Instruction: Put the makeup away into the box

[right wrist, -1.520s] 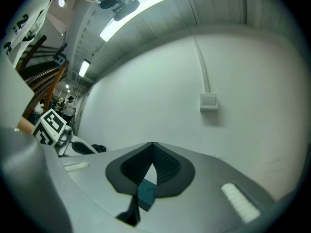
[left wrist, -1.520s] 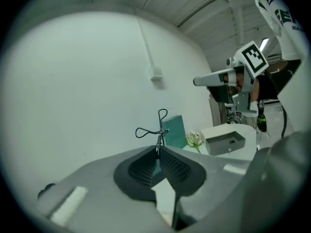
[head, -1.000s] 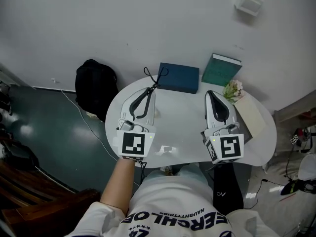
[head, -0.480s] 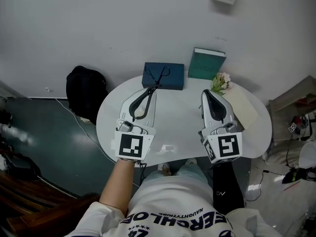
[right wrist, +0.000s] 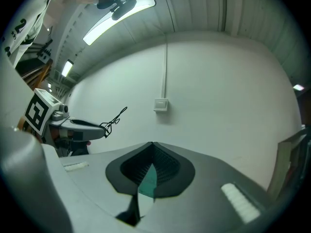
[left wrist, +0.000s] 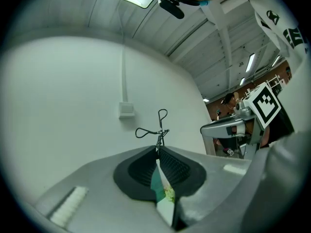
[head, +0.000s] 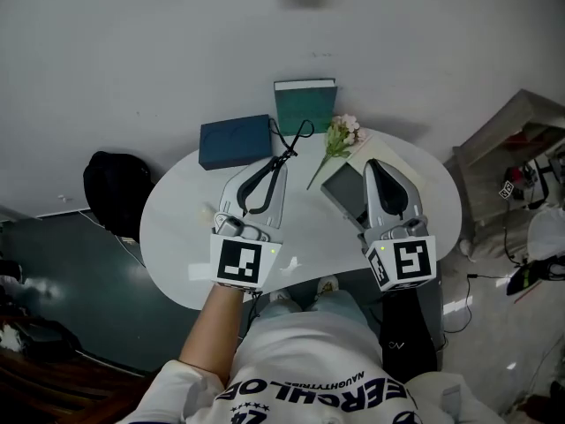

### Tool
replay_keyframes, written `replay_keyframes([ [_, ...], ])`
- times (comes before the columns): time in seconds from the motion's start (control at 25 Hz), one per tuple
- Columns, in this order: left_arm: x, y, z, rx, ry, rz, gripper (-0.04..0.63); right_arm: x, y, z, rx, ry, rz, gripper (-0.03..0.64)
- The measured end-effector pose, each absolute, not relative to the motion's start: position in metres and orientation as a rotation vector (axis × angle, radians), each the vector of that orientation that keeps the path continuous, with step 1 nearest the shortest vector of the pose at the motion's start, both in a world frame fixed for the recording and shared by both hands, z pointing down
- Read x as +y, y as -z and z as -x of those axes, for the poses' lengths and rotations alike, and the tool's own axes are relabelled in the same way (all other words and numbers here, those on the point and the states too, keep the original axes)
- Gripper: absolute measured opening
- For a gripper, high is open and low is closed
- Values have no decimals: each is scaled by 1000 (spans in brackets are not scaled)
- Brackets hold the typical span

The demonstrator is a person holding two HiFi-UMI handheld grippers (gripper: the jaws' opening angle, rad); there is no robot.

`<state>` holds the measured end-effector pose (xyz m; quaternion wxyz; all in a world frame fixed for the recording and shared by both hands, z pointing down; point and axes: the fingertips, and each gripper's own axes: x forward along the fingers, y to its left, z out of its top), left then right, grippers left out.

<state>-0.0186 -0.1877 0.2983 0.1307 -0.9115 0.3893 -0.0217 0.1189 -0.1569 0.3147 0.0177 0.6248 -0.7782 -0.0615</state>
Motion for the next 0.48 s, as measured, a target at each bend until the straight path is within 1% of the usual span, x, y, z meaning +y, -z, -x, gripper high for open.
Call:
replay_keyframes([
  [0.28, -189, -312, -55, 1067, 42, 2711, 26, -140, -313, -198, -2312, 202, -2048, 29],
  [0.48, -182, -306, -99, 1007, -6, 2721, 26, -134, -311, -235, -2278, 233, -2066, 29],
])
